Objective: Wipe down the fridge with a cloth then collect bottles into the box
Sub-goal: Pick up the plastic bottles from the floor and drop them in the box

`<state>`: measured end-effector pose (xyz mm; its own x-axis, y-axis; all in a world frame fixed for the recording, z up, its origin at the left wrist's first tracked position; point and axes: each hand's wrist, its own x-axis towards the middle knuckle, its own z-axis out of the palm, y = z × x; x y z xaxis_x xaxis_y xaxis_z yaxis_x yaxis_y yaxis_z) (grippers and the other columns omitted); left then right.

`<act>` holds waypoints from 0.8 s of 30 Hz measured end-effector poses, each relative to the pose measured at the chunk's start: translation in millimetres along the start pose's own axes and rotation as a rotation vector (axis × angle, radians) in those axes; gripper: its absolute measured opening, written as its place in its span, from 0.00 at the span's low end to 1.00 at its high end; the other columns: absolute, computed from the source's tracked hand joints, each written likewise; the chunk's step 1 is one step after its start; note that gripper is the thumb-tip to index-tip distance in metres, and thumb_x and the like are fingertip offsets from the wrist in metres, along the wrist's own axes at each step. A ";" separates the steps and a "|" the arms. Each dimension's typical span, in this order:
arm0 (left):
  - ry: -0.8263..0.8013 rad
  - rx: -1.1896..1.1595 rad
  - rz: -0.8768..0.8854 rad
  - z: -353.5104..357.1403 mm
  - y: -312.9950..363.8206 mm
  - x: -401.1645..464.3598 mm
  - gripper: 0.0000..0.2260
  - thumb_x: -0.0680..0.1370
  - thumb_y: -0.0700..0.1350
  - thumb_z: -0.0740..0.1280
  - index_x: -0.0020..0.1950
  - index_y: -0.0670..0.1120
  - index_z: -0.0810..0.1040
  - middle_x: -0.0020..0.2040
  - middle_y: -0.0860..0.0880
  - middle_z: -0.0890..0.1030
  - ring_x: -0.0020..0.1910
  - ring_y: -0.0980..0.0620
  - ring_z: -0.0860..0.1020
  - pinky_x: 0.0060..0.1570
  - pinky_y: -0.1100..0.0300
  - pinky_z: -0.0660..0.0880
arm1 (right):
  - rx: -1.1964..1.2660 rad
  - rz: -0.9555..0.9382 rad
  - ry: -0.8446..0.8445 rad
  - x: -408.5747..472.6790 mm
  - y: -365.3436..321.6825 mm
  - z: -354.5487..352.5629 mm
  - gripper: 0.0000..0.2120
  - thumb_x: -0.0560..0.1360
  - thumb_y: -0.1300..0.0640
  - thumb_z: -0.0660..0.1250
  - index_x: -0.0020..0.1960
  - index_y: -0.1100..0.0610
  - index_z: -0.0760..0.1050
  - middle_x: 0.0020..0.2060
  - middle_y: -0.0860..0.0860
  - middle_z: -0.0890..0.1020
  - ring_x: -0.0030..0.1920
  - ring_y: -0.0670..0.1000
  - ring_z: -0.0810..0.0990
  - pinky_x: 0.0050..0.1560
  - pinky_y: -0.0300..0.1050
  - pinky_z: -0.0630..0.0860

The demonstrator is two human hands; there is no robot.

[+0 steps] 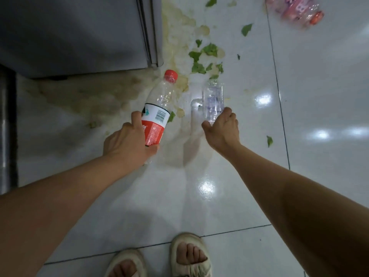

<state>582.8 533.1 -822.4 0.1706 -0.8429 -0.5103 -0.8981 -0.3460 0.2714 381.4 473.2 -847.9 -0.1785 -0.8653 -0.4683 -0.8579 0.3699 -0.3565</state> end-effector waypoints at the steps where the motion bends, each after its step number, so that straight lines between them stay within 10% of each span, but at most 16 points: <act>1: -0.004 0.008 -0.004 -9.5 4.8 -7.9 0.36 0.69 0.57 0.71 0.67 0.47 0.55 0.59 0.41 0.75 0.52 0.37 0.77 0.49 0.50 0.73 | 0.005 -0.001 -0.002 -11.4 -0.7 -12.3 0.23 0.75 0.53 0.64 0.63 0.65 0.61 0.59 0.61 0.69 0.61 0.61 0.68 0.54 0.50 0.66; 24: -0.078 0.021 0.097 -264.1 294.5 -134.9 0.36 0.70 0.58 0.69 0.71 0.49 0.55 0.58 0.45 0.76 0.54 0.43 0.78 0.50 0.51 0.75 | 0.028 0.059 0.034 -117.2 15.9 -441.0 0.28 0.74 0.54 0.64 0.68 0.64 0.59 0.60 0.60 0.70 0.59 0.60 0.69 0.56 0.49 0.68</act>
<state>402.3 436.1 -458.1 0.0511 -0.8370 -0.5448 -0.9174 -0.2549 0.3056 176.2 431.4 -442.1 -0.2449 -0.8524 -0.4621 -0.8315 0.4297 -0.3520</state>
